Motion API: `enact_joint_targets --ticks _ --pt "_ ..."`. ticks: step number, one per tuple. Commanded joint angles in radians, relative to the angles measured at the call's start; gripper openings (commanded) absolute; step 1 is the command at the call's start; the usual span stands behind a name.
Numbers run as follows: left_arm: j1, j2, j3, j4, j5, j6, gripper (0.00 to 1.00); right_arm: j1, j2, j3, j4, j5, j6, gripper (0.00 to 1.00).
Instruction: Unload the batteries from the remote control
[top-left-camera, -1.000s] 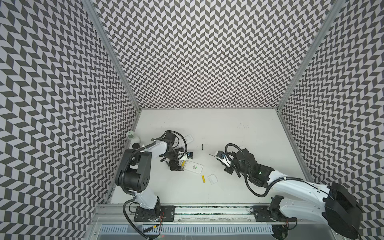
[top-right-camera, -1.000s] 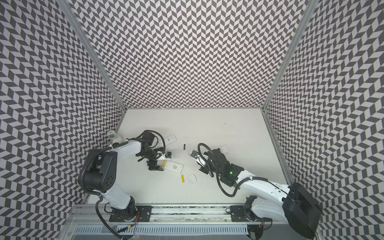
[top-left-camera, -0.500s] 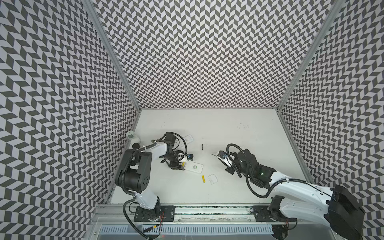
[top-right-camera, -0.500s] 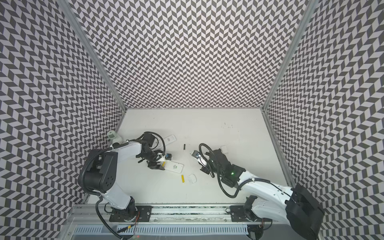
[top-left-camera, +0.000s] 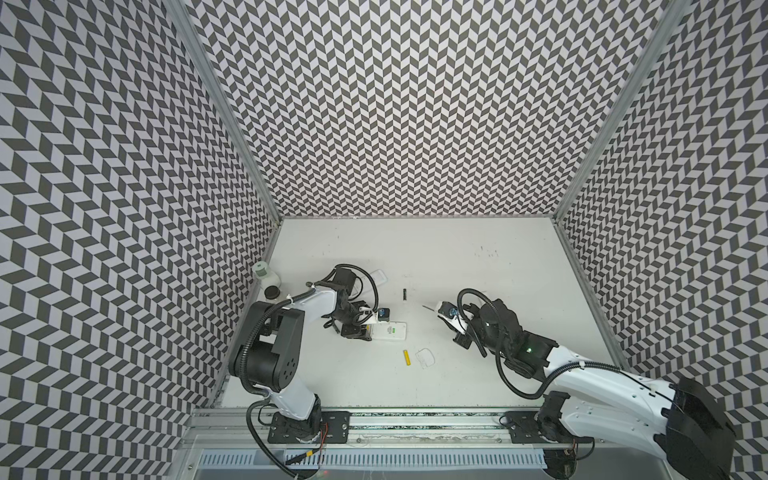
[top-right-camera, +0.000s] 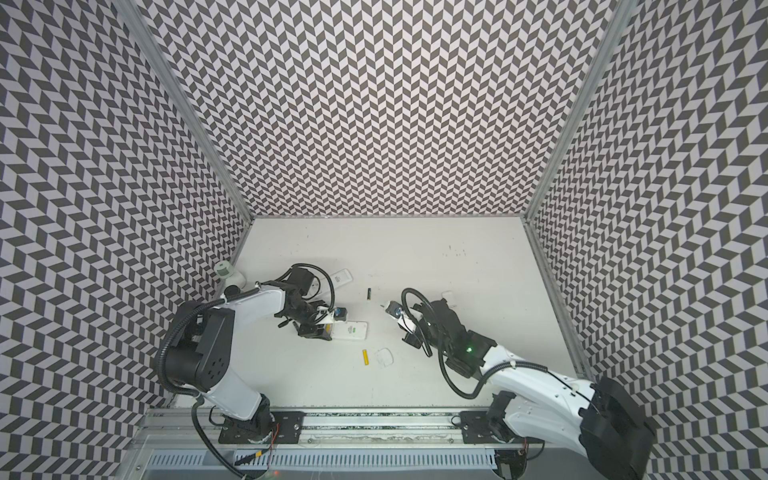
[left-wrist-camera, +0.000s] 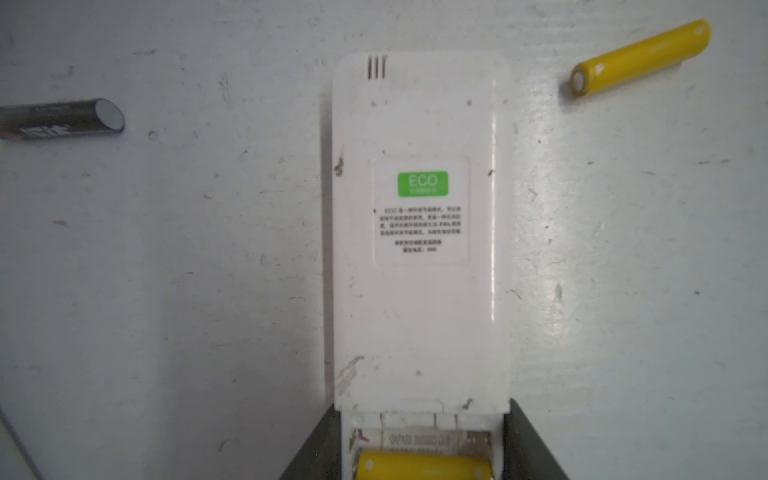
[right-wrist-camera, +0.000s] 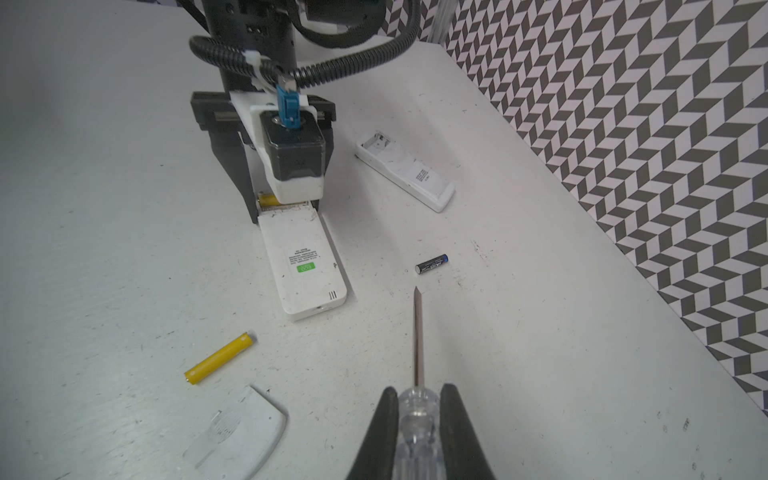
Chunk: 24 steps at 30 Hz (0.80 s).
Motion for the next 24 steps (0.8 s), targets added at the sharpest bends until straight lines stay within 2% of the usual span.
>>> enact_joint_targets --ticks 1,8,12,20,24 --pt "-0.059 0.03 -0.04 0.1 0.066 -0.059 0.48 0.0 -0.029 -0.042 0.094 -0.058 -0.057 0.0" --pt "-0.099 -0.016 -0.101 0.112 0.05 -0.141 0.52 0.001 -0.021 -0.023 0.074 -0.099 -0.074 0.0" --pt "-0.108 -0.047 -0.132 0.114 0.046 -0.169 0.61 0.006 -0.001 -0.003 0.08 -0.133 -0.072 0.0" --pt "-0.089 -0.085 -0.144 0.097 0.028 -0.14 0.73 0.02 0.007 0.002 0.116 -0.18 -0.137 0.0" --pt "-0.076 -0.094 -0.146 0.089 0.017 -0.124 0.78 0.025 0.03 0.005 0.135 -0.216 -0.222 0.0"
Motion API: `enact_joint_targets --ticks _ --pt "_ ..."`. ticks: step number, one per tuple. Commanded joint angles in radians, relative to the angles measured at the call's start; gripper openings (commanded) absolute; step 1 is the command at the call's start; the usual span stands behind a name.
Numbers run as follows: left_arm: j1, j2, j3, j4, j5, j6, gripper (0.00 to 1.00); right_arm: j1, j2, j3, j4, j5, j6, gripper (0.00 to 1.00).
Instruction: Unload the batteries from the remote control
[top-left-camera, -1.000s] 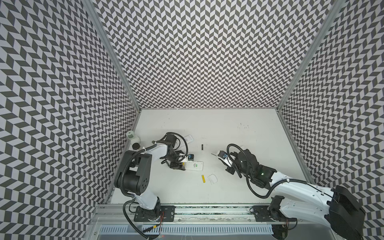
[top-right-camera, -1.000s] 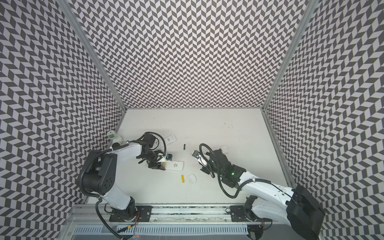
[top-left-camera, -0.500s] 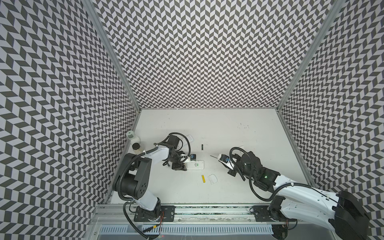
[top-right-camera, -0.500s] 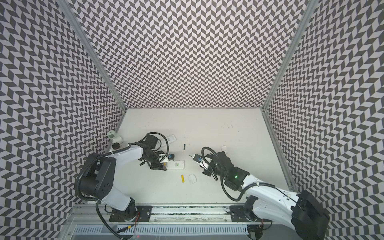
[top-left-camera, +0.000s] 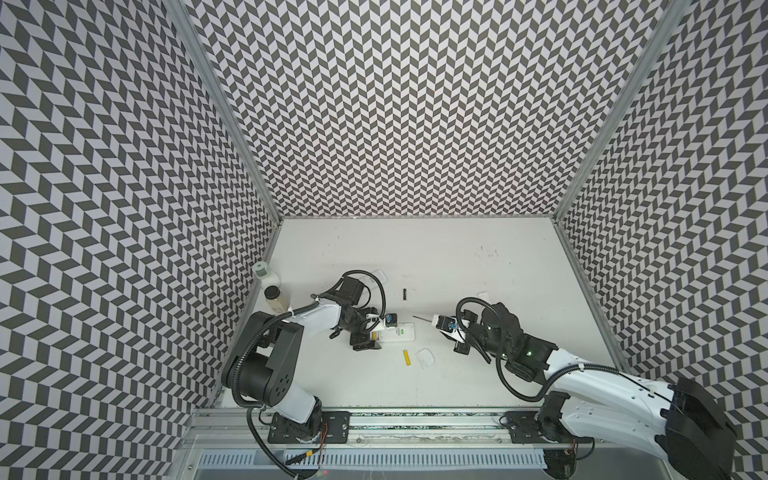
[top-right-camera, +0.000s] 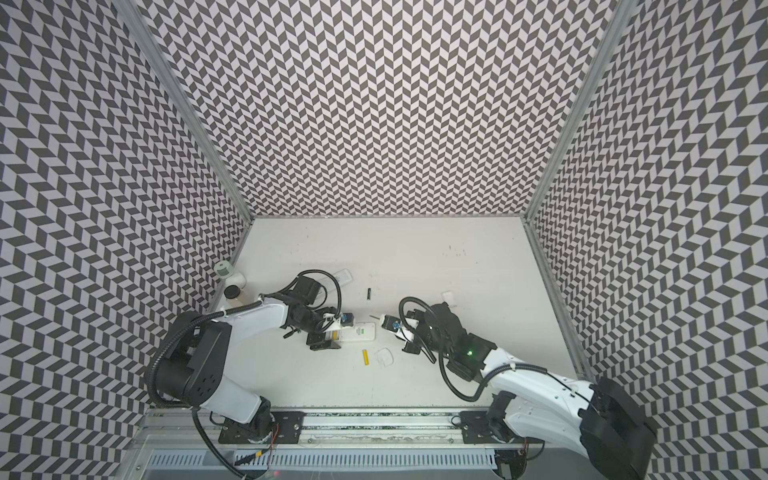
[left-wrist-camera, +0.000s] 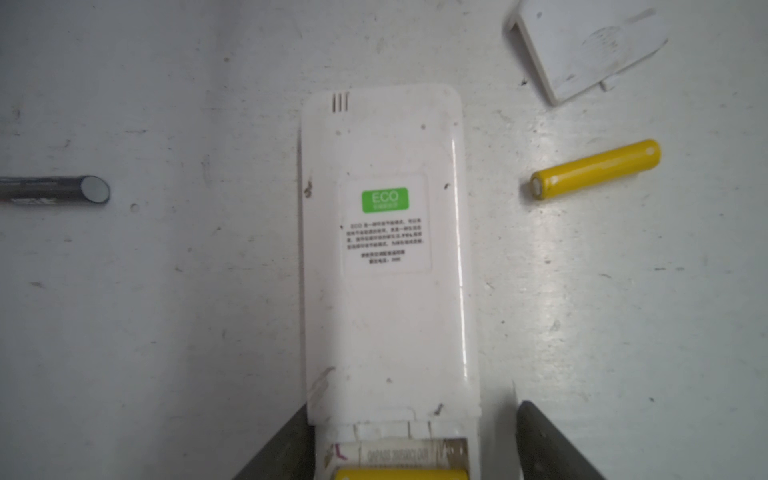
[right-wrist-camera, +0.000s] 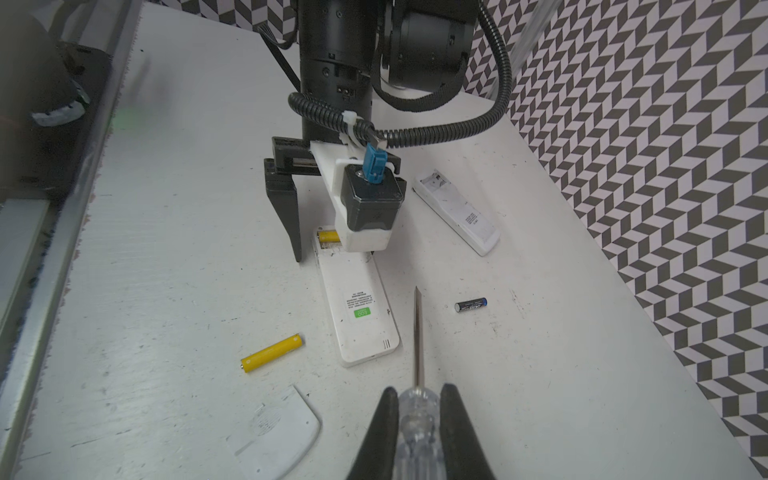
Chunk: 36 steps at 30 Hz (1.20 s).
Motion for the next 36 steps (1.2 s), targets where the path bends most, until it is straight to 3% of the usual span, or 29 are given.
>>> enact_joint_targets --ticks 1,13,18,36 --pt "0.012 -0.015 -0.022 -0.056 -0.021 0.039 0.78 0.011 0.026 0.043 0.068 -0.045 -0.081 0.0" --pt "0.092 -0.044 -0.018 -0.089 0.011 0.093 0.85 0.018 0.122 0.054 0.145 -0.109 -0.244 0.0" --pt "0.112 -0.043 0.002 -0.108 0.028 0.087 0.86 0.019 0.151 0.074 0.158 -0.087 -0.219 0.0" --pt "0.14 -0.001 0.019 -0.118 0.046 0.089 0.84 0.03 0.235 0.034 0.259 -0.155 -0.325 0.0"
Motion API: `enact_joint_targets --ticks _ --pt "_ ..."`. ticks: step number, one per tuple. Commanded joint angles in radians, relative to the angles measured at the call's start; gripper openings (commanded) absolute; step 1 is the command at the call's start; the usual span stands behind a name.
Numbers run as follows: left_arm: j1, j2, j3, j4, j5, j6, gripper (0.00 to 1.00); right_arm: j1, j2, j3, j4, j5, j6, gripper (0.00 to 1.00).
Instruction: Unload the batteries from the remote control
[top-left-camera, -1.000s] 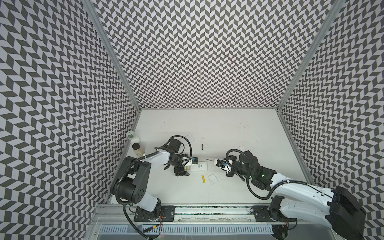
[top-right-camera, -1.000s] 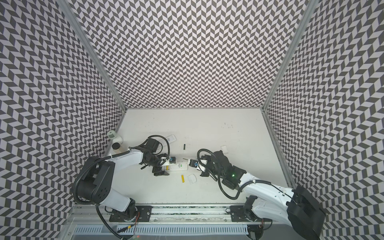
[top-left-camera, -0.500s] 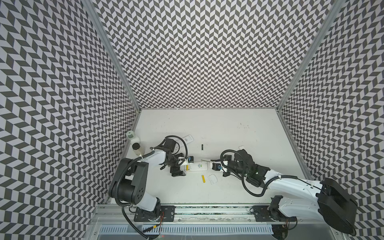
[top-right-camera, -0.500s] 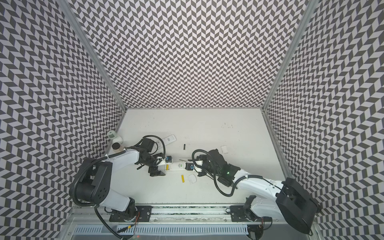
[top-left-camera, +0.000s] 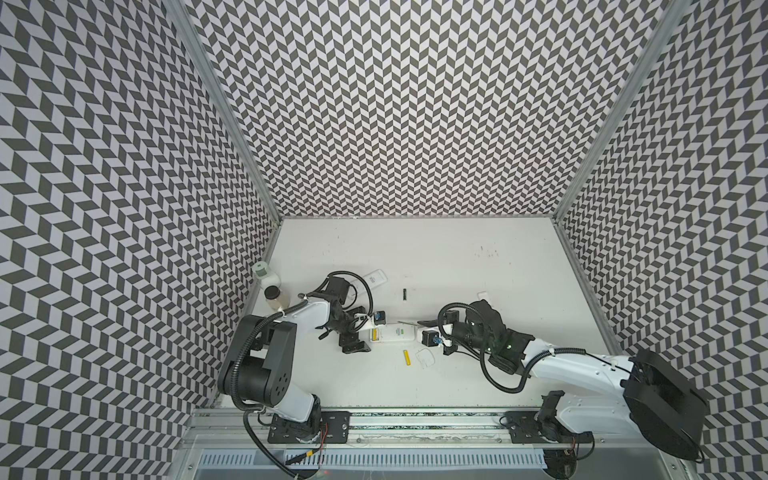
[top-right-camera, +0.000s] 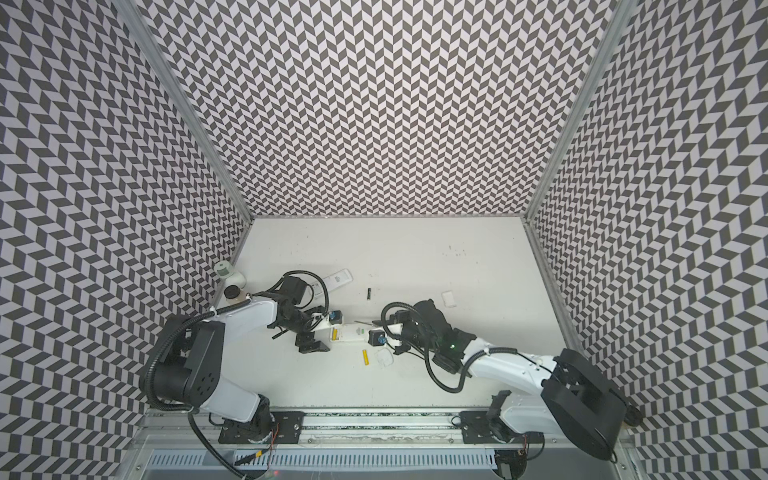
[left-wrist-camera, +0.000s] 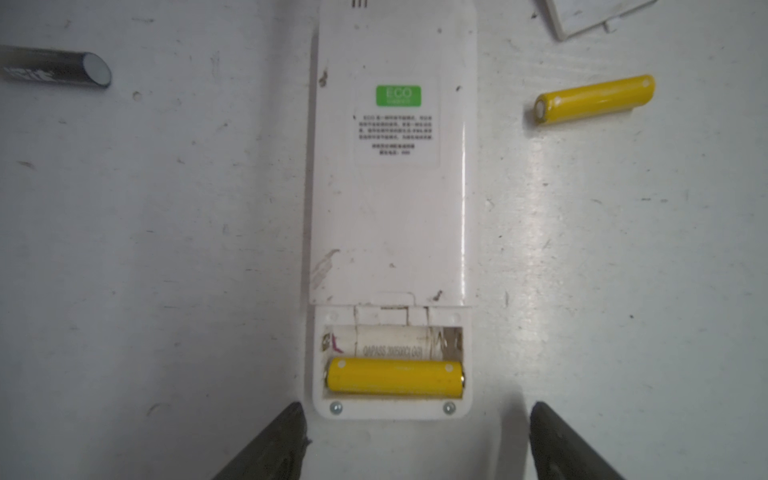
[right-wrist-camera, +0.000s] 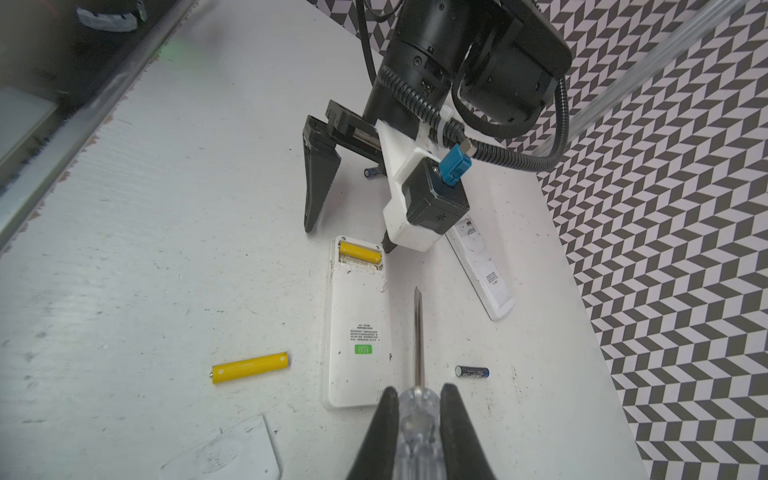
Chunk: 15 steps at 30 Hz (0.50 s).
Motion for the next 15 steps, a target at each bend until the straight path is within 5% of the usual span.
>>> enact_joint_targets --ticks 1,15 --pt "0.008 0.012 0.027 -0.028 0.023 0.023 0.84 0.013 0.028 0.005 0.081 -0.04 -0.03 0.0" --pt "0.04 0.013 0.019 -0.013 0.071 0.037 0.82 0.043 0.158 0.089 0.107 -0.065 -0.073 0.0"
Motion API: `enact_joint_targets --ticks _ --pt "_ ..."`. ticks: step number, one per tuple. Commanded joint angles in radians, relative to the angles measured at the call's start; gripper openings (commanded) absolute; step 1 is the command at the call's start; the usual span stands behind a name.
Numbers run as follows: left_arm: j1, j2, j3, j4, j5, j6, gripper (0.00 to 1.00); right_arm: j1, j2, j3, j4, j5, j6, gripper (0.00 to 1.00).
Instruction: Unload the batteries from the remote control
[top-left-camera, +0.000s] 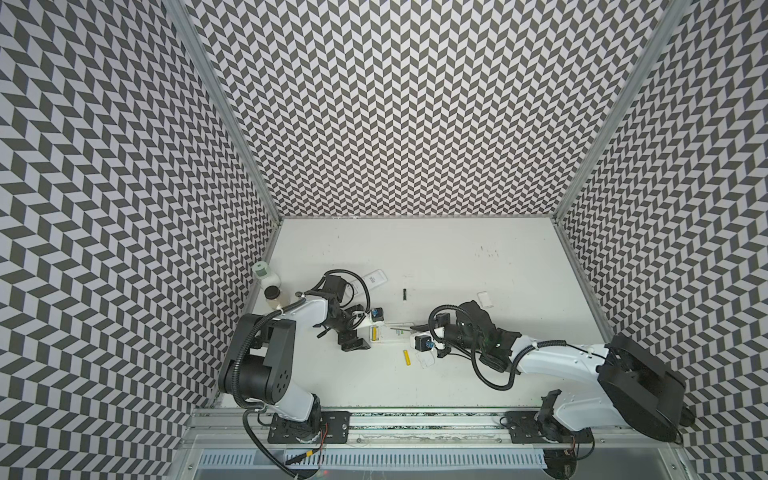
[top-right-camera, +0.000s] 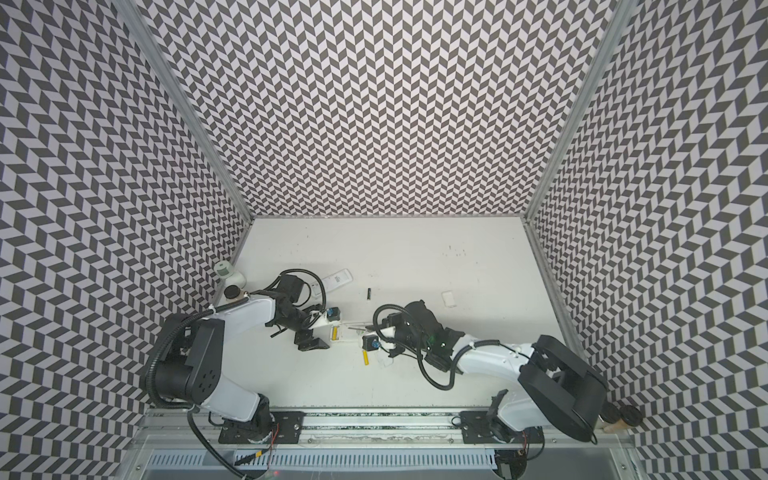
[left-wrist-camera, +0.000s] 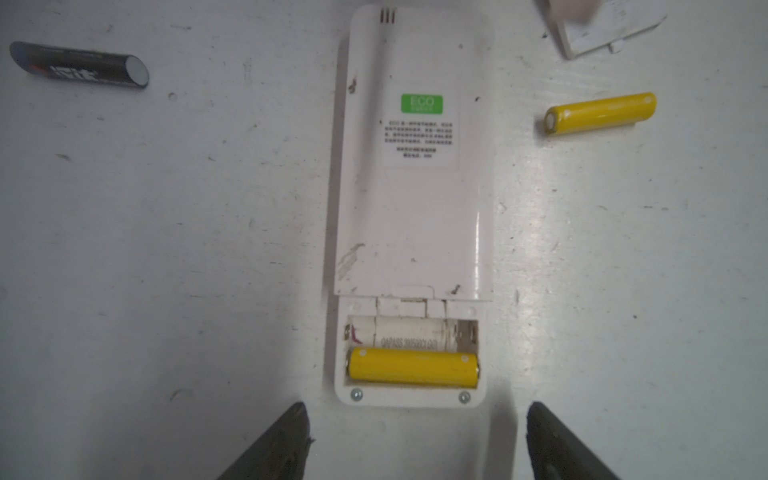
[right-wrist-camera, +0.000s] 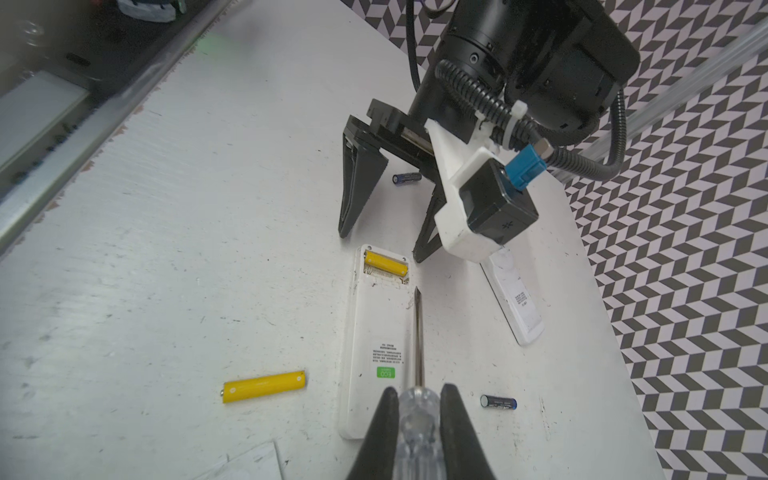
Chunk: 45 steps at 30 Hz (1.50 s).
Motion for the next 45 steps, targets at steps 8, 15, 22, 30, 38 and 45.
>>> enact_joint_targets --ticks 8,15,22,30,38,45 --pt "0.007 0.0 -0.004 -0.004 0.041 0.053 0.81 0.054 0.114 0.107 0.041 0.002 -0.114 0.0" --pt "-0.018 -0.002 -0.006 0.006 0.056 0.06 0.79 0.063 0.167 0.137 0.014 0.008 -0.141 0.0" --pt "-0.045 0.033 0.021 0.007 0.054 0.044 0.74 0.068 0.207 0.148 0.005 0.03 -0.25 0.0" --pt "-0.052 0.067 0.046 -0.006 0.056 0.05 0.65 0.08 0.255 0.17 0.012 0.051 -0.37 0.0" --pt "-0.068 0.093 0.058 0.019 0.023 0.083 0.63 0.082 0.263 0.177 0.013 0.117 -0.395 0.0" --pt "-0.067 0.121 0.098 -0.014 0.003 0.126 0.54 0.086 0.282 0.175 0.03 0.116 -0.416 0.0"
